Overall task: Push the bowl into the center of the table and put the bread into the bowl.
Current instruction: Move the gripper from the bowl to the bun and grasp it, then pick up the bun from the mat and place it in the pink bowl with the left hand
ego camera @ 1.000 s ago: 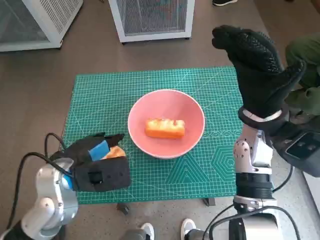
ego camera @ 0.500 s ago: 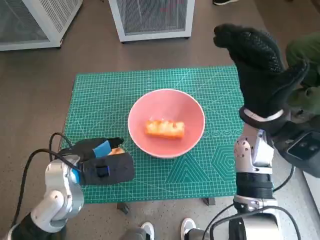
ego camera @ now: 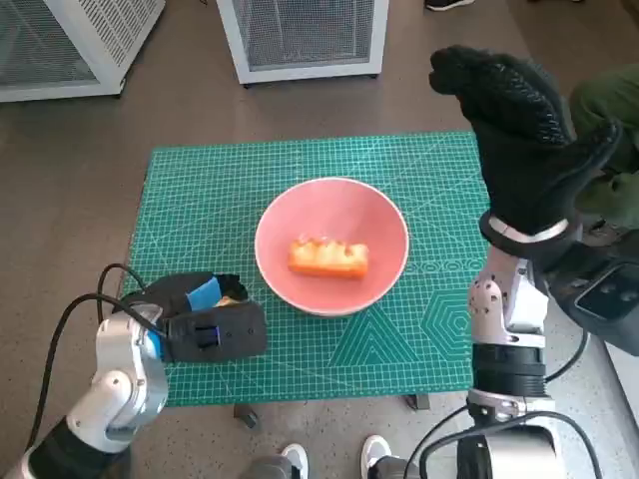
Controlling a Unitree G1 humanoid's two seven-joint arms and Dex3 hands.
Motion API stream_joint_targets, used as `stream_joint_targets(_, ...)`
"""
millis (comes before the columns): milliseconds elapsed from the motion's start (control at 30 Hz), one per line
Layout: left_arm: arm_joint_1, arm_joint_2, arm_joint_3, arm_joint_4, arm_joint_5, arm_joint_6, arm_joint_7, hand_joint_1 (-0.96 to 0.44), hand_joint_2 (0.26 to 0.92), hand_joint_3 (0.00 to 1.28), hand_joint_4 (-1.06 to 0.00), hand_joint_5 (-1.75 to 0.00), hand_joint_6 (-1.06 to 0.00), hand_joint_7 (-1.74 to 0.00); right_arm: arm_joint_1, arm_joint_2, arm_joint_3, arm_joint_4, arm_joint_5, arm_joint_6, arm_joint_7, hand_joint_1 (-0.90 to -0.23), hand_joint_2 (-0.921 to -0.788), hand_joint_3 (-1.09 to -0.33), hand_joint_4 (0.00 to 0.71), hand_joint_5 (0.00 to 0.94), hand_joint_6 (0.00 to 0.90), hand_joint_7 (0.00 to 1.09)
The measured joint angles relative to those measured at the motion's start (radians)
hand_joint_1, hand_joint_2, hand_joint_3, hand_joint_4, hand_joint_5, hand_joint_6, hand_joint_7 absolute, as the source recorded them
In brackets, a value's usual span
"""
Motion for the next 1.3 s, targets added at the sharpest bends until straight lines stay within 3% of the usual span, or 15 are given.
stream_joint_targets(133,-0.006,-0.011,0.003,0.028,0.000,-0.011,0.017,-0.38,0.904,0.02,-0.72,-0.38,-0.77,-1.14,0.000,0.000,0.000,-0.002,0.000,0.000,0.000,-0.654,-0.921,-0.692,0.290,0.000,0.221,0.39)
stream_joint_targets(200,-0.007,-0.014,0.005,0.040,0.000,-0.020,0.026,-0.15,0.892,0.04,-0.74,-0.68,-0.77,-1.19,0.000,0.000,0.000,-0.003,0.000,-0.001,0.000,-0.653,-0.921,-0.692,0.290,0.000,0.222,0.39)
stream_joint_targets(267,-0.007,-0.014,0.008,0.051,0.000,-0.030,0.037,-0.08,0.884,0.04,-0.76,-0.81,-0.76,-1.17,0.000,0.000,0.000,-0.003,0.000,-0.002,0.000,-0.653,-0.921,-0.692,0.290,0.000,0.222,0.39)
stream_joint_targets(400,-0.007,-0.014,0.015,0.069,0.000,-0.051,0.058,-0.01,0.629,0.54,-0.69,-1.32,-0.77,-1.01,0.000,0.000,0.000,-0.003,0.000,-0.003,0.000,-0.653,-0.921,-0.691,0.291,0.000,0.223,0.39)
stream_joint_targets(500,-0.004,-0.014,0.022,0.073,-0.001,-0.067,0.071,0.00,0.564,0.68,-0.66,-1.46,-0.76,-1.00,0.000,0.000,0.000,-0.003,0.000,-0.004,0.000,-0.653,-0.921,-0.691,0.291,0.000,0.223,0.38)
stream_joint_targets(800,0.018,-0.014,0.049,0.070,-0.003,-0.097,0.082,0.00,0.571,0.70,-0.63,-1.53,-0.73,-1.00,0.000,0.000,0.000,-0.003,0.000,-0.010,0.000,-0.652,-0.921,-0.692,0.287,0.000,0.224,0.38)
stream_joint_targets(1000,0.034,-0.010,0.089,0.052,-0.009,-0.106,0.082,0.00,0.648,0.55,-0.65,-1.45,-0.74,-0.95,0.000,0.000,0.001,-0.001,0.000,-0.013,0.000,-0.652,-0.921,-0.692,0.286,0.000,0.224,0.38)
stream_joint_targets(1300,0.042,0.019,0.176,-0.033,-0.018,-0.105,0.064,0.00,0.668,0.47,-0.72,-1.36,-0.78,-0.89,0.000,0.000,0.002,0.000,0.000,-0.017,0.000,-0.652,-0.921,-0.694,0.285,0.000,0.224,0.38)
